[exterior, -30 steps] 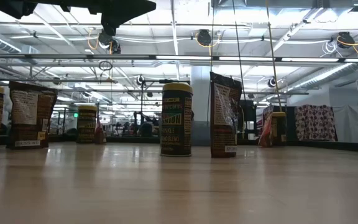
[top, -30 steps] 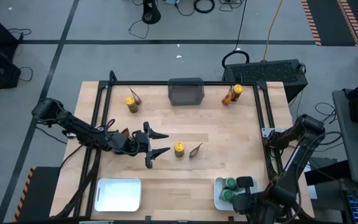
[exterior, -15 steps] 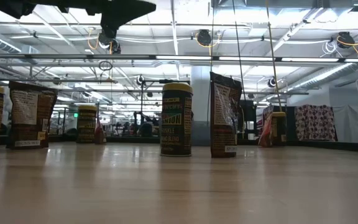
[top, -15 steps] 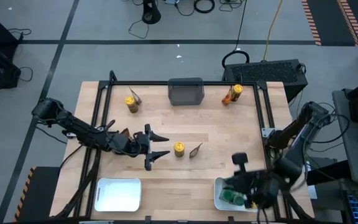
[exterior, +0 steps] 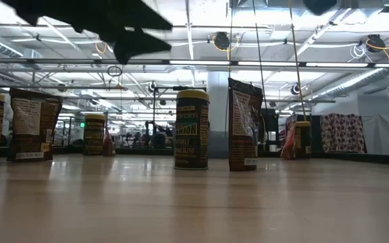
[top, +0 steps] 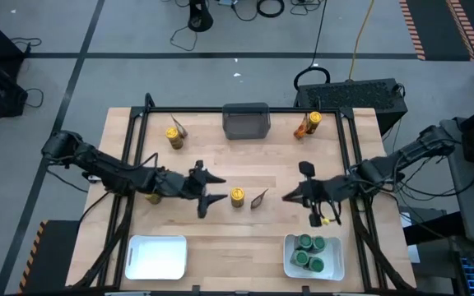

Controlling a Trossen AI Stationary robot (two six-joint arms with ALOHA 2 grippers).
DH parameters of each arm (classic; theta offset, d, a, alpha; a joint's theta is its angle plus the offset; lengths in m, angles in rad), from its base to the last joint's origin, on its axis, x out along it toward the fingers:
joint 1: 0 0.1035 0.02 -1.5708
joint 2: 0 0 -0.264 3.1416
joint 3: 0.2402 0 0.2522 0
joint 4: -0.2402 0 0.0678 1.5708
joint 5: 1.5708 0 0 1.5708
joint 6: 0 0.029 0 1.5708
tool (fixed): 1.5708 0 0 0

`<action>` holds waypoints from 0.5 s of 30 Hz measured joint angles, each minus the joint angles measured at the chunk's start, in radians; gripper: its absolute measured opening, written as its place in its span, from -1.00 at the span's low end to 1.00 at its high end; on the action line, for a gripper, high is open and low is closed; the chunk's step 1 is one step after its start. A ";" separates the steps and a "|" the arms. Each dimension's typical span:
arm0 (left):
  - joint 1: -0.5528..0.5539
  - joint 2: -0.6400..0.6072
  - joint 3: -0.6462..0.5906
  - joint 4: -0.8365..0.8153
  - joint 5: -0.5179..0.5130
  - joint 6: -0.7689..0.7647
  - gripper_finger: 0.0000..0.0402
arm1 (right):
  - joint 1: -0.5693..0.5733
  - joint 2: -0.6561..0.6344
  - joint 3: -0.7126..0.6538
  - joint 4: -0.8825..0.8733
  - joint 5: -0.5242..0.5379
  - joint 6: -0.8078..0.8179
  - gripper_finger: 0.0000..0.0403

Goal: Sort spices by type
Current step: Put the bottom right yellow seasoning bottle into the gray bin

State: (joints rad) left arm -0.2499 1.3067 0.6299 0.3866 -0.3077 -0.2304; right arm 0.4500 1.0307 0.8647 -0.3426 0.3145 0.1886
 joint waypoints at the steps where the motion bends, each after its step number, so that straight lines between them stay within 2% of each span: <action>1: 0.016 0.000 0.024 -0.052 0.015 0.000 0.24 | -0.011 -0.007 -0.028 0.027 0.000 0.000 -1.00; 9: 0.067 0.000 0.213 -0.332 0.088 0.115 0.24 | -0.025 -0.014 -0.122 0.053 0.009 0.006 -0.98; 11: 0.076 0.000 0.244 -0.389 0.091 0.109 0.24 | -0.024 -0.014 -0.126 0.055 0.045 0.006 -0.97; 15: 0.093 0.000 0.264 -0.398 0.106 0.105 0.24 | -0.020 -0.014 -0.127 0.048 0.127 -0.006 -0.97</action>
State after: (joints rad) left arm -0.1570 1.3067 0.8944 -0.0117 -0.2015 -0.1257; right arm 0.4298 1.0164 0.7372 -0.2941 0.4415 0.1827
